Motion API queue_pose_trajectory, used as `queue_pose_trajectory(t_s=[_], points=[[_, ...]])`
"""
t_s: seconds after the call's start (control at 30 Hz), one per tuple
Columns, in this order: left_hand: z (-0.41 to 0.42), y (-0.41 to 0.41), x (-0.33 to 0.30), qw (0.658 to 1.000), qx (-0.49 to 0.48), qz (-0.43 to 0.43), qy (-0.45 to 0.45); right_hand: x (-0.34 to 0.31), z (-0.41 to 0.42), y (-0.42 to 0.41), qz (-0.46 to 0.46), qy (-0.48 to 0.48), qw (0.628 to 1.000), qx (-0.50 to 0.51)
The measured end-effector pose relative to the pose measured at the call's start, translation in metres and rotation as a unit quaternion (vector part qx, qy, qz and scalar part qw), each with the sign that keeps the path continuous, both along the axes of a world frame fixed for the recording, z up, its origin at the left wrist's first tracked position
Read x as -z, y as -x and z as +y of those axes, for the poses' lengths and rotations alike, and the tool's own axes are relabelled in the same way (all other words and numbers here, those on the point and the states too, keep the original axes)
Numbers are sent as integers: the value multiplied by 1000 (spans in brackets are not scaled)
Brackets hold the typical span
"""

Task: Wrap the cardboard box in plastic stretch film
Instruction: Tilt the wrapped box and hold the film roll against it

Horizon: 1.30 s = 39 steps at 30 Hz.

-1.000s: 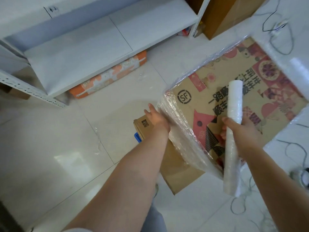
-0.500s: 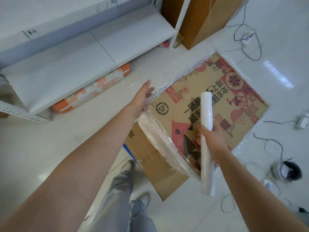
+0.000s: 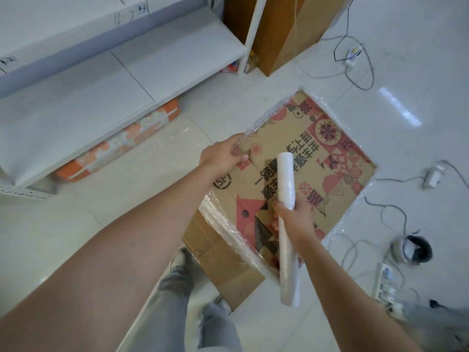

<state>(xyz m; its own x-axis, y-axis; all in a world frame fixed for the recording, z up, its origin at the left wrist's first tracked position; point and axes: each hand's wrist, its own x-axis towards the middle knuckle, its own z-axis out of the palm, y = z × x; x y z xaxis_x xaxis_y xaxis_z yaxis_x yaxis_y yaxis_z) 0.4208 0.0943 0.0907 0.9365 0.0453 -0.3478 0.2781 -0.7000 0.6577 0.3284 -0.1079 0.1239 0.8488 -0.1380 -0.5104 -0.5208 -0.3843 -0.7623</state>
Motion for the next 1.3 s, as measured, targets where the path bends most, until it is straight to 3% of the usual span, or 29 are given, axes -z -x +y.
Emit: queue_pose_trajectory(t_s=[0.1, 0.17, 0.23, 0.33, 0.47, 0.7, 0.9, 1.3], points=[[-1, -2, 1, 998, 46, 13, -27, 2, -3, -2, 0, -10, 1000, -1], [-5, -5, -5, 989, 109, 57, -83, 3, -5, -2, -5, -16, 1000, -4], [-15, -1, -14, 979, 107, 79, -156, 3, -7, 0, -12, -22, 1000, -7], [-47, 31, -29, 965, 58, -5, -254, 6, -9, 0, -13, -25, 1000, -14], [-96, 110, -33, 972, 11, -40, -233, 10, -17, 0, -38, -10, 998, -38], [-152, 201, -30, 965, -48, 69, -247, 3, -24, 1, -1, -45, 998, -53], [-152, 192, -24, 975, -34, 115, -187, -2, -31, 1, 15, -73, 995, -67], [-132, 162, -23, 984, 28, 81, -159, -7, -34, -7, -25, -56, 996, -60]])
